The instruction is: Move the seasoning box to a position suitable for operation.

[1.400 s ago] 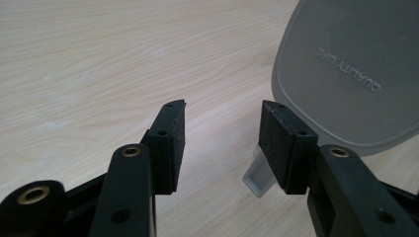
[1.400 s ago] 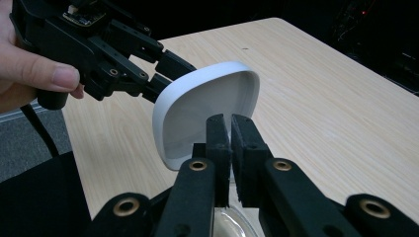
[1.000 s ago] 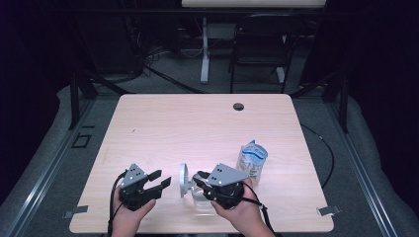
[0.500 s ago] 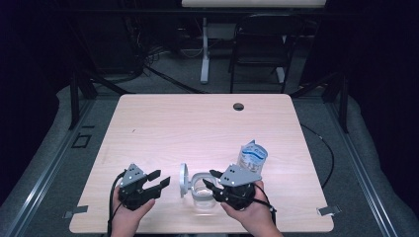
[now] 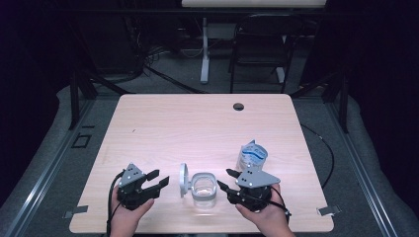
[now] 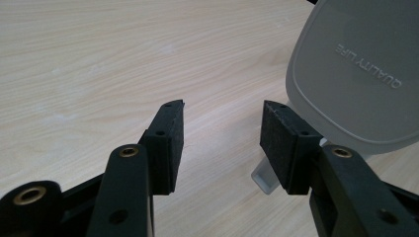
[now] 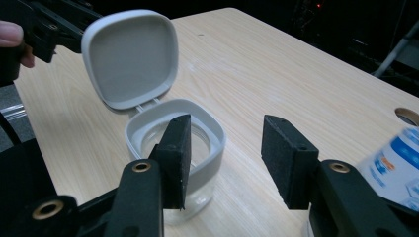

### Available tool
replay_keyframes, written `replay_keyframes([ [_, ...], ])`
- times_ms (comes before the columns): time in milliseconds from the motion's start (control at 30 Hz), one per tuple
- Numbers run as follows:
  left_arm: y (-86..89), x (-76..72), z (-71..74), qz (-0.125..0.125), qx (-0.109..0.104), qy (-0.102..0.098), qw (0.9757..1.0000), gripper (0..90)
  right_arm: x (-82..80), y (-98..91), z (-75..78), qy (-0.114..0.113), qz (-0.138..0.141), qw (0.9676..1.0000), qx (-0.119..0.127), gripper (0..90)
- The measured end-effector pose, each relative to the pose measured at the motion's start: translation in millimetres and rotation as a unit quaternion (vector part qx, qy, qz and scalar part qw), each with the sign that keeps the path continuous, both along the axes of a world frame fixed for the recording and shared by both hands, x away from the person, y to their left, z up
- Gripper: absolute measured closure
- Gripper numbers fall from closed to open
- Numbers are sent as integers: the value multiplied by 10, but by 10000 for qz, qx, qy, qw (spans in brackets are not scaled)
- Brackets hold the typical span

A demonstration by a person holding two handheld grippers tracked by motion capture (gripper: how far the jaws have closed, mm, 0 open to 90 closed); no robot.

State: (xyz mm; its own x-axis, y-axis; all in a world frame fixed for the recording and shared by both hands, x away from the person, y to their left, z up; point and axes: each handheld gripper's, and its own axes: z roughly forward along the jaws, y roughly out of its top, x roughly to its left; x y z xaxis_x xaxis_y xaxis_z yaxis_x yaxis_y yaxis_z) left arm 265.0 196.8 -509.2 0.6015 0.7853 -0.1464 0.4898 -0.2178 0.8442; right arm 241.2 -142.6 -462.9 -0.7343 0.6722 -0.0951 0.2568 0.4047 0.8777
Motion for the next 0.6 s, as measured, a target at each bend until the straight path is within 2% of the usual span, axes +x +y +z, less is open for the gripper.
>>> replay_keyframes([
  [600,20,2,-1,40,-41,10,10000,523,-10,-440,-29,139,-620,9980,73,557],
])
